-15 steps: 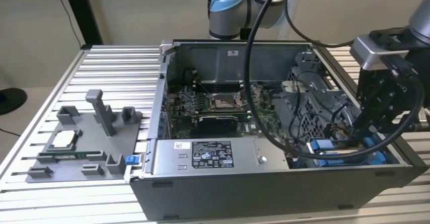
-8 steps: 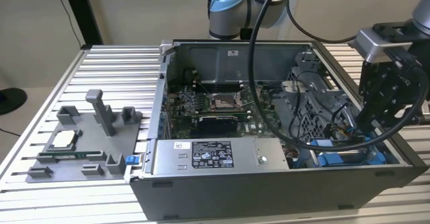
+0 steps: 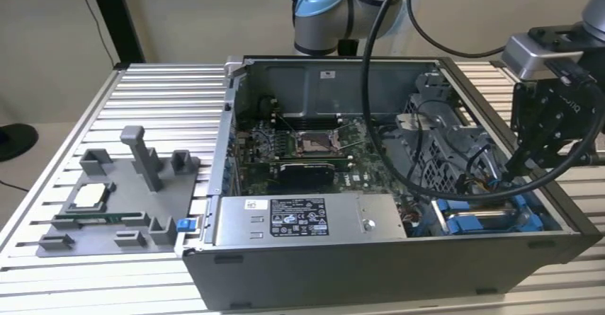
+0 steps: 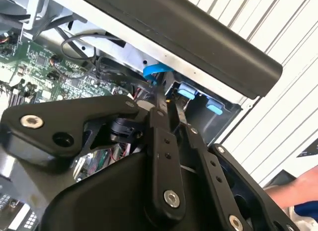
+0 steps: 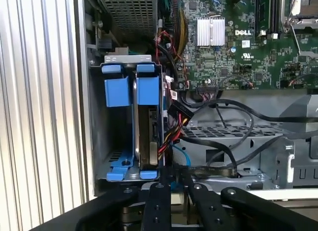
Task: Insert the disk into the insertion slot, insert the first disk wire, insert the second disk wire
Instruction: 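Insert the second disk wire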
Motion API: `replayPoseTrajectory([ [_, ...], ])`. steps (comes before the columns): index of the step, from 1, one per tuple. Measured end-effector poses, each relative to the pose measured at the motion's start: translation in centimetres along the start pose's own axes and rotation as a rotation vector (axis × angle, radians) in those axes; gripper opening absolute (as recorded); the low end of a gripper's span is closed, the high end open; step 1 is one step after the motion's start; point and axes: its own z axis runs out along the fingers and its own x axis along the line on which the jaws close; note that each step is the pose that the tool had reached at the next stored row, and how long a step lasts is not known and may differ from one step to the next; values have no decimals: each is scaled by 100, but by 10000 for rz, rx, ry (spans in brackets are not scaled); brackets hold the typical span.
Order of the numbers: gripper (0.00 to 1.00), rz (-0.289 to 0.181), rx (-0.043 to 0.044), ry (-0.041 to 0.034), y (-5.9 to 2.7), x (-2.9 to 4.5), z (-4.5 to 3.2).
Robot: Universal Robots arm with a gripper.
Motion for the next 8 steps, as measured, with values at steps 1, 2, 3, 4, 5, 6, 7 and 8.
replayPoseTrajectory([
  [1,0,-1,0,34,-4,-8,1],
  [2,0,-1,-1,64,-9,-14,1],
  [3,0,-2,-3,94,-13,-18,1],
  [4,0,-3,-3,120,-17,-20,1],
  [5,0,-3,-4,135,-21,-22,2],
  [6,100,-3,-5,159,-26,-27,1],
  [7,100,-4,-9,206,-34,-36,2],
  [8,100,-6,-17,264,-44,-46,3],
])
